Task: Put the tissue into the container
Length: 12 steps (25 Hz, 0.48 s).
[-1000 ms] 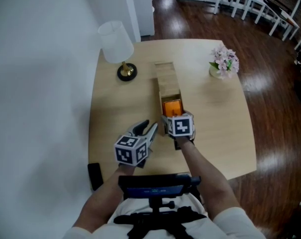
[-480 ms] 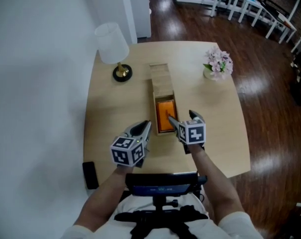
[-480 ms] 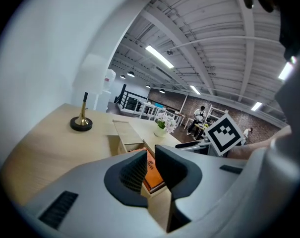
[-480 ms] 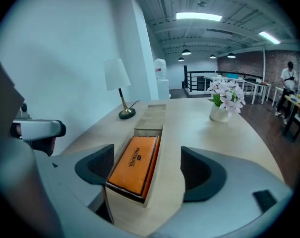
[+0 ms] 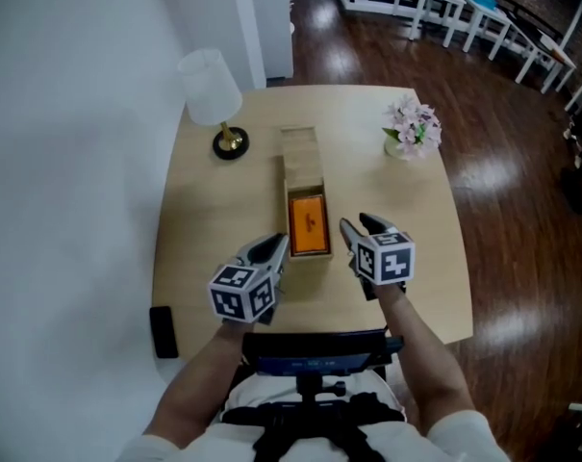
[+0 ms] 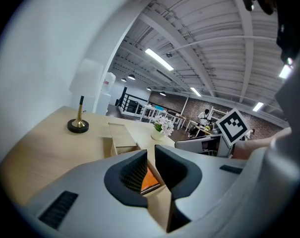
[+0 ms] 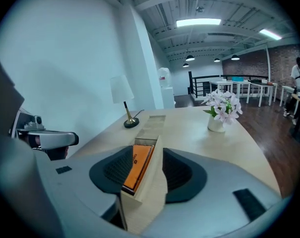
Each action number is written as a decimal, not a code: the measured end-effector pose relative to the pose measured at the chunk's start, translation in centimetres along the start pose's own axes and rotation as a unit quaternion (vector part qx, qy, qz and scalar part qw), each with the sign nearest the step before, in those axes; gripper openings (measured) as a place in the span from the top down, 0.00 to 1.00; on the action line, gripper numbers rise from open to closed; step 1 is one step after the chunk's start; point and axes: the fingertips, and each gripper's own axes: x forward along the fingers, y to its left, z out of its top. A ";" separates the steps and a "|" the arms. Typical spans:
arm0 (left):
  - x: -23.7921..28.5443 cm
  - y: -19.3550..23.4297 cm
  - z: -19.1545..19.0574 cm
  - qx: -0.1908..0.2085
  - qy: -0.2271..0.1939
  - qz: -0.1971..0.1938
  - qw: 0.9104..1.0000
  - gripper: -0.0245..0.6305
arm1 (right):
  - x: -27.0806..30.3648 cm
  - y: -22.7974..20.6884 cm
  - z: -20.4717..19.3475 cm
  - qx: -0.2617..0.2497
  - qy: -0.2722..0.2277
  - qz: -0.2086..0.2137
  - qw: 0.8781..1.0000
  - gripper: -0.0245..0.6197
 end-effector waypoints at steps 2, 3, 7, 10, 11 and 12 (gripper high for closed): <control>-0.1 -0.4 -0.1 0.000 -0.002 0.004 1.000 0.89 | -0.6 0.2 0.4 0.000 -0.012 0.013 1.000 0.80; -0.1 -0.5 -0.1 0.000 -0.003 0.006 1.000 0.89 | -0.8 0.2 0.5 0.002 -0.018 0.018 1.000 0.91; -0.2 -1.0 -0.4 0.000 -0.004 0.012 1.000 0.89 | -1.3 0.1 0.6 0.017 -0.020 0.033 0.999 0.96; -0.3 -1.3 -0.5 0.000 -0.002 0.016 1.000 0.89 | -1.3 0.0 0.5 0.015 -0.016 0.034 0.999 0.96; -0.4 -1.4 -0.6 0.000 -0.001 0.017 1.000 0.89 | -1.4 0.1 0.4 0.010 -0.015 0.033 0.999 0.96; -0.4 -1.4 -0.6 0.000 -0.001 0.018 1.000 0.89 | -1.4 0.1 0.4 0.005 -0.014 0.033 0.999 0.96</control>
